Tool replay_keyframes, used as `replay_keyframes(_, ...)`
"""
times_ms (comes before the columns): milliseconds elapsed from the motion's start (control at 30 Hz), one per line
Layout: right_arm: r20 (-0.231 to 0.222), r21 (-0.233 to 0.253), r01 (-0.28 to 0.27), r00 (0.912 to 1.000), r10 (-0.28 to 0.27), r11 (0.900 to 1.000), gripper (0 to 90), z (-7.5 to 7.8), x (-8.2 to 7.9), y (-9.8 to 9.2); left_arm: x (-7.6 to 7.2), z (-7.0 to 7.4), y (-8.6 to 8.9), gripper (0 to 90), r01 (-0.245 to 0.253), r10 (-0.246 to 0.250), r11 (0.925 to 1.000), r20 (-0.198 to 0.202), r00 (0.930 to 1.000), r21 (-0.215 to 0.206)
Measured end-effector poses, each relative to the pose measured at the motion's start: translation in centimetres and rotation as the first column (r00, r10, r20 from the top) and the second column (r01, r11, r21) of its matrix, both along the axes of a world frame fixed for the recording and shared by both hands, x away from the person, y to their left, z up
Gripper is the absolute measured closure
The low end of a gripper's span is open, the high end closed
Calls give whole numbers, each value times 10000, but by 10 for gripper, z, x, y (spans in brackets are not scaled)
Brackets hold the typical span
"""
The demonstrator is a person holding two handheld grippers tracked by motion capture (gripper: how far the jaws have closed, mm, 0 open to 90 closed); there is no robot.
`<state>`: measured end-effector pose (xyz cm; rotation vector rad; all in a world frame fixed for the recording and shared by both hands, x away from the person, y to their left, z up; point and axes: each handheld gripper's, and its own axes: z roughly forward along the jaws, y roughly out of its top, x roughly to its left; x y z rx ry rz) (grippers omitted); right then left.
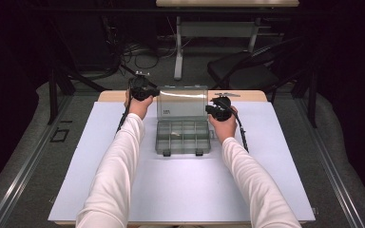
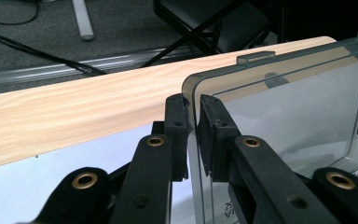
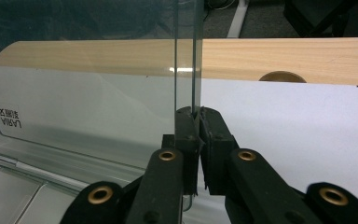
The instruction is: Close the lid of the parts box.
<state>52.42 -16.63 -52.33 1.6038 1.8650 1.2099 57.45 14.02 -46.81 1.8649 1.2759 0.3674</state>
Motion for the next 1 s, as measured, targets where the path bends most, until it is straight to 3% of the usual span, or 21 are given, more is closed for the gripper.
replay_keyframes(167,5,54,-39,10000,39,10000,856,0,1,-1,-3,2,0,825,73,-73,10000,6,10000,63)
replay_keyframes(467,150,240,-52,9999,48,9997,732,7,0,-7,-12,0,0,827,39,-52,9997,598,9982,226)
replay_keyframes(533,224,141,-79,9997,75,9999,702,10,-1,-9,-14,0,0,831,-5,-5,9999,724,9974,126)
replay_keyframes(633,414,-70,-123,9991,126,9999,663,15,-3,-11,-17,2,0,830,114,-138,9994,759,9970,321)
replay_keyframes(833,497,-559,-531,9972,559,9970,587,28,-9,-9,-25,0,-1,830,55,-106,9992,1341,9909,386)
replay_keyframes(1000,650,-836,-792,9943,848,9933,580,38,-16,-7,-31,0,1,830,167,-232,9989,1569,9873,427)
